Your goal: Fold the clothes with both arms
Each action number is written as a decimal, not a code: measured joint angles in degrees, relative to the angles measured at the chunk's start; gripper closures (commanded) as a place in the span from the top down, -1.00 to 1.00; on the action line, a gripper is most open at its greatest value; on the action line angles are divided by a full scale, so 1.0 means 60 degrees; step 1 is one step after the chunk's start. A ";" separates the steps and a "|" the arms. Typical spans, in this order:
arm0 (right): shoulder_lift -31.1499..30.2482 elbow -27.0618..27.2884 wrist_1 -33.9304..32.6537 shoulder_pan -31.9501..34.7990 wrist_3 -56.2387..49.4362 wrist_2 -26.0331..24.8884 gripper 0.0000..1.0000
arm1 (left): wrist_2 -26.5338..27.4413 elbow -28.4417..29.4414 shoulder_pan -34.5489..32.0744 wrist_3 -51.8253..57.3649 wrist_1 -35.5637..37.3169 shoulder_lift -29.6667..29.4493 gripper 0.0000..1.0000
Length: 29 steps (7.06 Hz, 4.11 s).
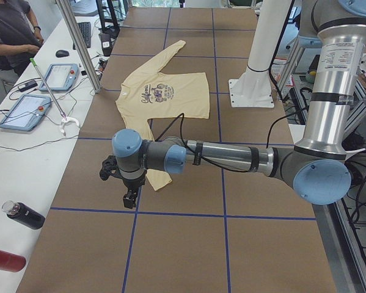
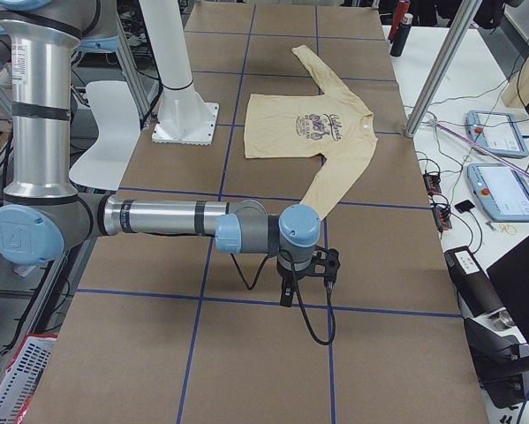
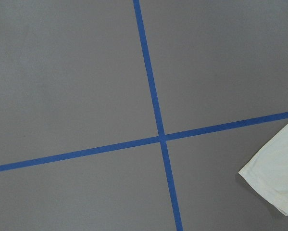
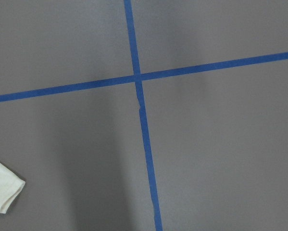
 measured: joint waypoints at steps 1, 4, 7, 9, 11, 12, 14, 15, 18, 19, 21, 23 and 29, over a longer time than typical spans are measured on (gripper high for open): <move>0.0352 -0.0024 0.0002 -0.0116 0.0069 0.0004 1.00 | 0.0009 -0.0083 0.0000 -0.0019 -0.0029 -0.0176 1.00; 0.2020 -0.0073 0.0004 -0.0978 0.0430 0.0002 1.00 | -0.0276 -0.0144 0.0025 -0.0036 -0.0958 -0.0523 1.00; 0.2901 -0.0980 0.2231 -0.2518 0.1080 -0.0394 1.00 | -0.0836 0.0290 0.0123 -0.0828 -0.2892 -0.0534 1.00; 0.2984 -0.1582 0.3673 -0.3579 0.2830 -0.1425 1.00 | -0.0849 0.0944 0.0388 -0.0944 -0.3549 -0.0571 1.00; 0.2092 -0.1487 0.4552 -0.3964 0.4379 -0.1320 1.00 | -0.0853 0.1108 0.0575 -0.0975 -0.4084 -0.0394 1.00; 0.1560 -0.1437 0.5137 -0.4084 0.4624 -0.0736 1.00 | -0.0893 0.1094 0.0592 -0.0996 -0.4149 -0.0350 1.00; 0.0883 -0.1370 0.5614 -0.4296 0.4742 -0.0238 0.99 | -0.0927 0.1056 0.0600 -0.1020 -0.4177 -0.0330 1.00; 0.0678 -0.1352 0.5653 -0.4497 0.4752 -0.0560 0.99 | -0.0940 0.1041 0.0594 -0.1024 -0.4178 -0.0323 1.00; 0.0657 -0.1352 0.5571 -0.5144 0.4757 -0.1372 0.98 | -0.0956 0.1078 0.0597 -0.1019 -0.4176 -0.0313 1.00; 0.0646 -0.1352 0.5553 -0.5281 0.4757 -0.1417 0.98 | -0.0957 0.1110 0.0600 -0.1019 -0.4170 -0.0313 1.00; 0.0566 -0.1330 0.5544 -0.5394 0.4756 -0.1431 0.97 | -0.0957 0.1174 0.0600 -0.1012 -0.4155 -0.0307 1.00; 0.0510 -0.1272 0.5533 -0.5415 0.4754 -0.1419 0.90 | -0.0957 0.1176 0.0601 -0.1011 -0.4151 -0.0255 1.00; 0.0447 -0.1198 0.5526 -0.5492 0.4875 -0.1319 -0.14 | -0.1701 0.1188 0.0573 -0.1019 -0.4151 -0.0225 1.00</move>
